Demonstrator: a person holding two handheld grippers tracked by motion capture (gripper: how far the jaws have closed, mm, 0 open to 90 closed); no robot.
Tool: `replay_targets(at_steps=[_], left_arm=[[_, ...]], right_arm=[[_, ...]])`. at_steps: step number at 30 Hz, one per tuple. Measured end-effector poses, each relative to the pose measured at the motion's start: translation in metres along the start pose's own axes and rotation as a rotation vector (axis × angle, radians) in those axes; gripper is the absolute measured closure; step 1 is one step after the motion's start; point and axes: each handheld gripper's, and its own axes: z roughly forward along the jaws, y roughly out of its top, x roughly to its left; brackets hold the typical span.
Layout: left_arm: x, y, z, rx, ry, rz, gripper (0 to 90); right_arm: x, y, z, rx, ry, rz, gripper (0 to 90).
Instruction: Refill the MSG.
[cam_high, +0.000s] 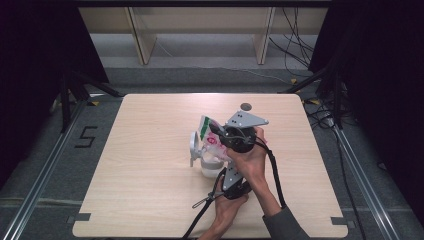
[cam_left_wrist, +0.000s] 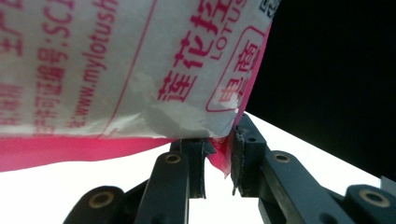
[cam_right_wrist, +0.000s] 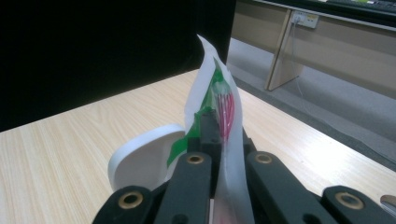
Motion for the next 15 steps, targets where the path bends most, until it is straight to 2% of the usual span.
replay_targets(at_steps=[2, 3, 5, 6, 8, 9, 11, 13, 15], left_arm=[[-0.0001, 0.0003, 0.0003, -0.005, 0.002, -0.001, 76.9], [0.0000, 0.0005, 0.0003, -0.005, 0.003, -0.001, 76.9], [-0.0004, 0.0008, 0.0009, -0.006, 0.002, -0.002, 76.9], [-0.0007, 0.0009, 0.0012, -0.007, -0.001, -0.003, 76.9], [-0.0008, 0.0005, 0.0018, -0.009, -0.001, -0.006, 76.9], [-0.0002, 0.0004, 0.0019, -0.005, 0.000, -0.007, 76.9], [-0.0007, 0.0003, 0.0011, 0.006, 0.017, -0.010, 76.9], [-0.0003, -0.0003, 0.0027, -0.009, 0.001, -0.010, 76.9], [-0.0006, -0.0006, 0.0029, -0.010, 0.007, -0.014, 76.9]], right_arm=[[0.0006, 0.0005, 0.0007, -0.010, -0.010, -0.009, 90.0], [0.0000, 0.0010, -0.0001, -0.001, -0.003, -0.003, 90.0], [0.0000, 0.0008, -0.0001, -0.016, 0.007, 0.009, 90.0], [0.0005, 0.0008, 0.0000, -0.019, -0.008, 0.005, 90.0], [-0.0016, 0.0018, 0.0000, -0.004, -0.005, -0.034, 90.0], [-0.0017, 0.0014, 0.0009, -0.011, -0.010, -0.032, 90.0], [-0.0014, 0.0005, 0.0015, 0.003, 0.011, -0.014, 90.0], [-0.0011, 0.0003, 0.0023, 0.005, 0.009, -0.021, 90.0], [-0.0011, 0.0000, 0.0028, 0.007, 0.010, -0.023, 90.0]])
